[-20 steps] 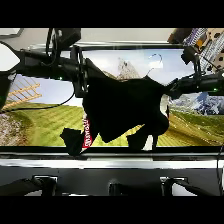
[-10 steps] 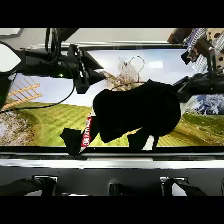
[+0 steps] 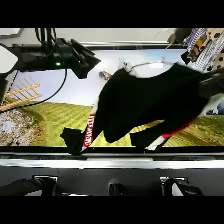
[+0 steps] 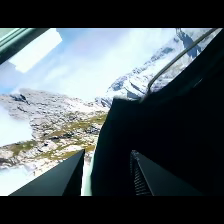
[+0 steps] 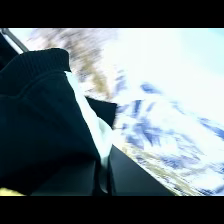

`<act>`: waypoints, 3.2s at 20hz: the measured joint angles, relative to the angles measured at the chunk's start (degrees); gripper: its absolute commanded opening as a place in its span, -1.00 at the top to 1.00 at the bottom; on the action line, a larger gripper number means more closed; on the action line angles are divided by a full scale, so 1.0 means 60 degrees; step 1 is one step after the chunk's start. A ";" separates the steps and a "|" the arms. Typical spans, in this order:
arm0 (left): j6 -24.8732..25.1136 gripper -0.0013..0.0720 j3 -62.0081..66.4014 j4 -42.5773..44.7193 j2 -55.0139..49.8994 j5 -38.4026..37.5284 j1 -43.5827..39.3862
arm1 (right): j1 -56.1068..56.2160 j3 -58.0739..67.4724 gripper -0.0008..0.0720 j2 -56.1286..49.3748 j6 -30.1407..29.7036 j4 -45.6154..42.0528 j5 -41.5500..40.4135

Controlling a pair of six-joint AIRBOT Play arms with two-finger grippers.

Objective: Fold the clothes and pants, and hang the long-sleeved shirts on hangers.

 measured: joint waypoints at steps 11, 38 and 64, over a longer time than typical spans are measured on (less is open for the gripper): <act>-0.1494 0.06 0.0000 -0.0095 0.0047 0.0131 -0.0011 | 0.0000 0.0058 0.87 0.2484 0.4728 -0.5431 -0.0047; -0.1570 0.06 -0.0018 -0.0375 -0.0058 0.0127 -0.0011 | -0.1552 0.2095 0.87 -0.0754 1.4294 -1.6127 -0.1650; -0.1570 0.06 -0.0022 -0.0375 -0.0317 0.0127 -0.0011 | -0.5832 0.3362 0.87 -0.2412 1.6527 -1.5952 -0.3209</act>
